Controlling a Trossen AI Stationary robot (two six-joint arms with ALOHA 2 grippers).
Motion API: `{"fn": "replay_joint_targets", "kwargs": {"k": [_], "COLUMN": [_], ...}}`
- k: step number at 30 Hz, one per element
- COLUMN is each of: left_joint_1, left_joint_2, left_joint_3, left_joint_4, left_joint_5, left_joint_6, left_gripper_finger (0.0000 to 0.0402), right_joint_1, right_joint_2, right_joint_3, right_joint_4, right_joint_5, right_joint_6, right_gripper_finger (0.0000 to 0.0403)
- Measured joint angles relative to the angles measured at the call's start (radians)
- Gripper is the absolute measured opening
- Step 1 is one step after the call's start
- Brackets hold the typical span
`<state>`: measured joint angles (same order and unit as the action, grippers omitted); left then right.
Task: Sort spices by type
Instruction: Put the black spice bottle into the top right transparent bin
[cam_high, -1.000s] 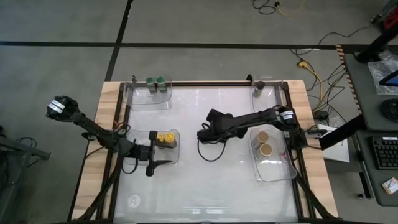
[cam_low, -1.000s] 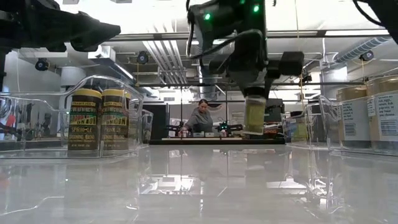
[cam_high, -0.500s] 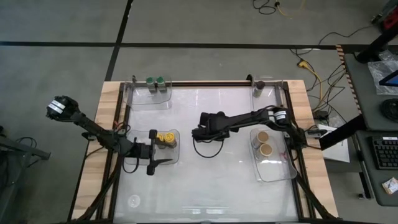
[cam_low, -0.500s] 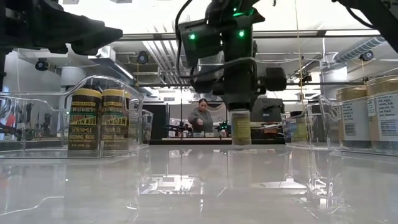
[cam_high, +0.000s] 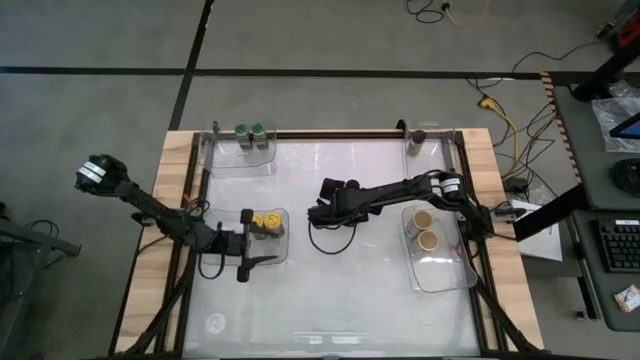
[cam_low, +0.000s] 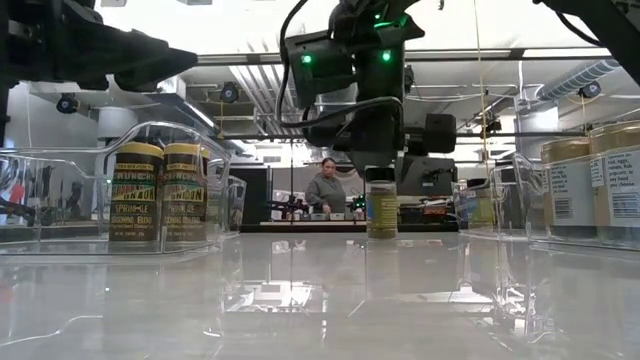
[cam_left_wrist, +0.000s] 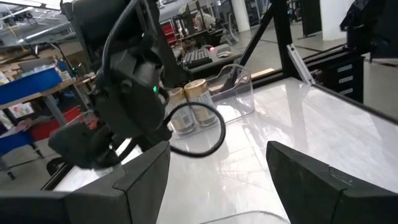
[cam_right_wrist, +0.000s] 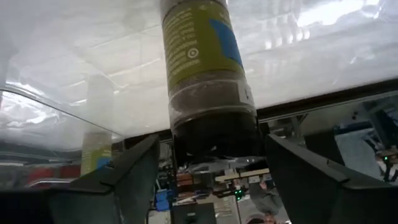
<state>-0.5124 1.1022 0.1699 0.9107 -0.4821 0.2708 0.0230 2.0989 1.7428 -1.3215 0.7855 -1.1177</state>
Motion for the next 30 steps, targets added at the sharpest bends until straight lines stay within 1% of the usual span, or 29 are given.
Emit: {"fn": "replay_joint_targets", "kwargs": {"k": [5, 9, 10, 11, 14, 16, 18, 21, 26, 30], "left_joint_1": [0.000, 0.000, 0.000, 0.000, 0.000, 0.000, 0.000, 0.000, 0.000, 0.000], "left_joint_2": [0.023, 0.033, 0.036, 0.037, 0.037, 0.036, 0.036, 0.036, 0.036, 0.036], "left_joint_3": [0.000, 0.000, 0.000, 0.000, 0.000, 0.000, 0.000, 0.000, 0.000, 0.000], "left_joint_4": [0.002, 0.014, 0.021, 0.026, 0.030, 0.032, 0.036, 0.042, 0.040, 0.039], "left_joint_5": [-0.007, -0.008, -0.008, -0.008, -0.008, -0.007, -0.007, -0.007, -0.006, -0.006], "left_joint_6": [-0.004, -0.003, -0.002, 0.001, 0.008, 0.012, 0.019, 0.023, 0.027, 0.042], "left_gripper_finger": [0.0251, 0.0251, 0.0251, 0.0251, 0.0251, 0.0251, 0.0251, 0.0251, 0.0251, 0.0251], "right_joint_1": [0.022, 0.035, 0.034, 0.031, -0.021, -0.078, -0.131, -0.199, -0.282, -0.285], "right_joint_2": [-0.032, -0.107, -0.133, -0.161, -0.259, -0.326, -0.386, -0.444, -0.471, -0.461], "right_joint_3": [0.000, 0.000, 0.000, 0.000, -0.002, -0.032, -0.087, -0.186, -0.314, -0.358], "right_joint_4": [-0.008, -0.023, -0.028, -0.032, 0.005, 0.082, 0.171, 0.289, 0.434, 0.510], "right_joint_5": [0.000, -0.015, -0.051, -0.109, -0.360, -0.499, -0.566, -0.620, -0.813, -0.846], "right_joint_6": [0.067, 0.259, 0.331, 0.417, 0.707, 0.838, 0.875, 0.885, 0.978, 0.988], "right_gripper_finger": [0.0312, 0.0337, 0.0341, 0.0345, 0.0352, 0.0351, 0.0348, 0.0343, 0.0336, 0.0330]}}
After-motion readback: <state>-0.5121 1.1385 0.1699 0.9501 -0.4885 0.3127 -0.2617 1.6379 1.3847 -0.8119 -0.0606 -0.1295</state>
